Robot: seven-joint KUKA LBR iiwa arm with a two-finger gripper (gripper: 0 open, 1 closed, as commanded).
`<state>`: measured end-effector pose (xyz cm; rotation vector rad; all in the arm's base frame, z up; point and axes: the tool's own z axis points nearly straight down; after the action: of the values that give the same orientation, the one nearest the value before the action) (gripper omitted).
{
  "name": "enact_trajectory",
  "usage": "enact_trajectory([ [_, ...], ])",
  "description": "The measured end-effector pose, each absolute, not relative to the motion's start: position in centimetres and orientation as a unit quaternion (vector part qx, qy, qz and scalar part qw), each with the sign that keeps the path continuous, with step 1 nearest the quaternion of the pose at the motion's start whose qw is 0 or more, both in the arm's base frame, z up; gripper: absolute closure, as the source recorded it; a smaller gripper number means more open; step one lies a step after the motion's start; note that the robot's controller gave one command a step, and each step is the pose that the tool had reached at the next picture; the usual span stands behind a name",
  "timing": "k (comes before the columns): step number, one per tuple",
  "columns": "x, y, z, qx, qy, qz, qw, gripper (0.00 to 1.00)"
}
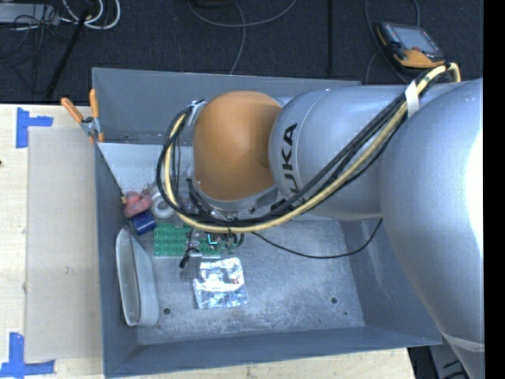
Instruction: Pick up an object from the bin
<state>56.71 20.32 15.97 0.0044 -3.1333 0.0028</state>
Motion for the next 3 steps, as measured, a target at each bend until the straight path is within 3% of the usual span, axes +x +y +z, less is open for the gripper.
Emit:
enact_trajectory([
  [1, 61.5, 18.2, 6.5, -0.033, -0.999, 0.002, 0.004, 0.0],
  [2, 61.7, 18.3, 7.2, -0.034, -0.999, 0.0, 0.001, 1.0],
  [3, 60.2, 18.6, 20.3, -0.034, -0.999, -0.002, -0.004, 1.0],
])
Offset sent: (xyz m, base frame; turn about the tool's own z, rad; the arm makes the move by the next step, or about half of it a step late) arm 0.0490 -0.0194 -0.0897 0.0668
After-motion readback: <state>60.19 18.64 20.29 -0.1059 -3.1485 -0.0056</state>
